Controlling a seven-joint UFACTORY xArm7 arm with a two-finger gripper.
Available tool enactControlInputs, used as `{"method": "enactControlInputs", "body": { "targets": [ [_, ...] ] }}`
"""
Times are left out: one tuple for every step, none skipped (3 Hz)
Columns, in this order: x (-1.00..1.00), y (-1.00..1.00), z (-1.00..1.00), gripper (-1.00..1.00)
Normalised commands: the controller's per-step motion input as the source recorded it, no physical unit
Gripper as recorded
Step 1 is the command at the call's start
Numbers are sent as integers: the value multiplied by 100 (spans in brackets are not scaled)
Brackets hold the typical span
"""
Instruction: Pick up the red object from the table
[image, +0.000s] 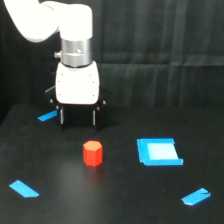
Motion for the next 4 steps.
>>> {"method": "enactControlInputs", "body": {
  "targets": [
    [75, -81, 18, 100],
    [62, -86, 20, 100],
    [53, -94, 10, 94],
    [43, -87, 9, 100]
  ]
}}
